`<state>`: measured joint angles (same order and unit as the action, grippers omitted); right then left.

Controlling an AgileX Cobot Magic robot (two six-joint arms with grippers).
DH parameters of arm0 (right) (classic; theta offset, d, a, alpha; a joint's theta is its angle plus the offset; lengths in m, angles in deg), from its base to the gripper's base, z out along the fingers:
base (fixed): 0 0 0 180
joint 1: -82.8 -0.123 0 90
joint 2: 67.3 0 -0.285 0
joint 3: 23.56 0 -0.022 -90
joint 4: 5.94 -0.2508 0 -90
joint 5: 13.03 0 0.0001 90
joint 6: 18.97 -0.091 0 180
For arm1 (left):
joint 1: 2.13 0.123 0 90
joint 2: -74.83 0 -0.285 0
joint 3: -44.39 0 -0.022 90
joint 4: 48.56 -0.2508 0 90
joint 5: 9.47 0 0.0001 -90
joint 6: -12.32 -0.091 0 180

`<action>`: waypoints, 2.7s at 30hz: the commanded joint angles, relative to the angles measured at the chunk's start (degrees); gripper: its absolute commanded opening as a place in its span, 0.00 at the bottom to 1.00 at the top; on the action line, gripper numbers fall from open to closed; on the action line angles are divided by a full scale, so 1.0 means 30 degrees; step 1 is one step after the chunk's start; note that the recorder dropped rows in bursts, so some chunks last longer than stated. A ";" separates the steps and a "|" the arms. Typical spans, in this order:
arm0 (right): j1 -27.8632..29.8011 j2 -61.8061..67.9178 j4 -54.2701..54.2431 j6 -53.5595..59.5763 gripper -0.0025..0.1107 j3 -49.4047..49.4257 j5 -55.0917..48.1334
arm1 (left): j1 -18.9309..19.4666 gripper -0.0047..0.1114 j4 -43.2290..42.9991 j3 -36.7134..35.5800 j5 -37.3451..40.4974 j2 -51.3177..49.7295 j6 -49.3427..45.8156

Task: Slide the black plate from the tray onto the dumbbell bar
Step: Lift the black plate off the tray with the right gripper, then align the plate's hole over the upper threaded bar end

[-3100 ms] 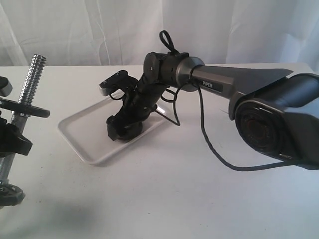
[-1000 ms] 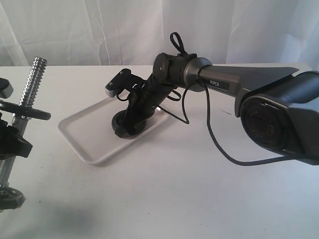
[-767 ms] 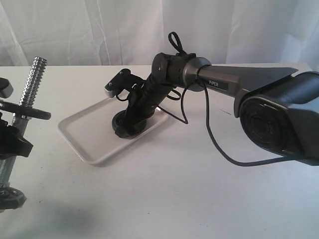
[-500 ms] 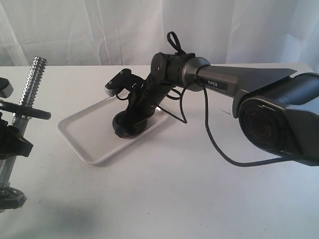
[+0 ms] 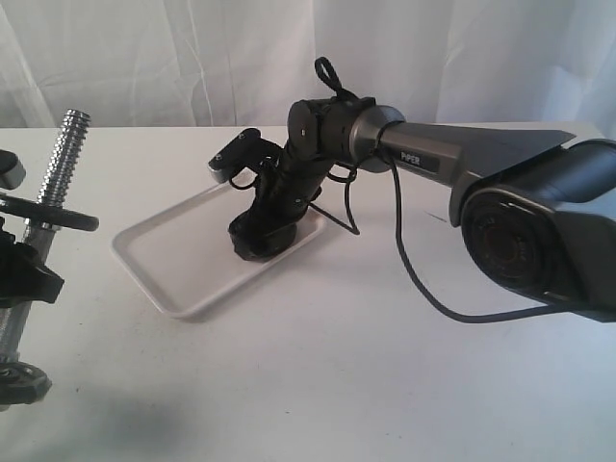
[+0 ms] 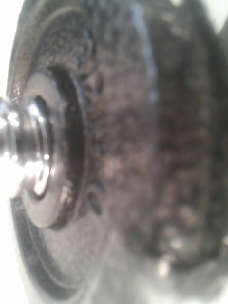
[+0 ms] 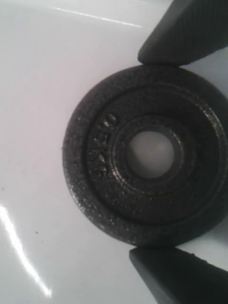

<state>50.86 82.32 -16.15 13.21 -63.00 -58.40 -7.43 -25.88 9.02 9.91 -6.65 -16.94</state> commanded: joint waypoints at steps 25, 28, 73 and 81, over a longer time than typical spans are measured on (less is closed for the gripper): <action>0.2846 -0.1021 -1.0944 0.3796 0.02 0.0638 -0.2972 | -0.0036 0.04 0.2184 0.0639 -0.1489 0.1016 -0.0906; 0.3080 -0.1021 -1.2118 0.4399 0.02 0.0638 -0.3504 | -0.0036 0.04 0.3235 0.0639 -0.1092 0.1016 -0.2019; 0.4747 -0.3087 -2.1404 0.5458 0.02 0.0638 -0.8199 | -0.0036 0.04 1.8180 0.0968 0.3393 -0.5446 -1.9515; 0.4386 -0.3087 -2.1404 0.5458 0.02 0.0638 -0.8199 | -0.0036 0.04 1.9053 0.0968 0.4026 -0.6124 -2.0439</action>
<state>63.89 74.70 -76.50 29.73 -60.97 -82.38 -7.53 22.81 10.12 15.66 -26.78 -76.94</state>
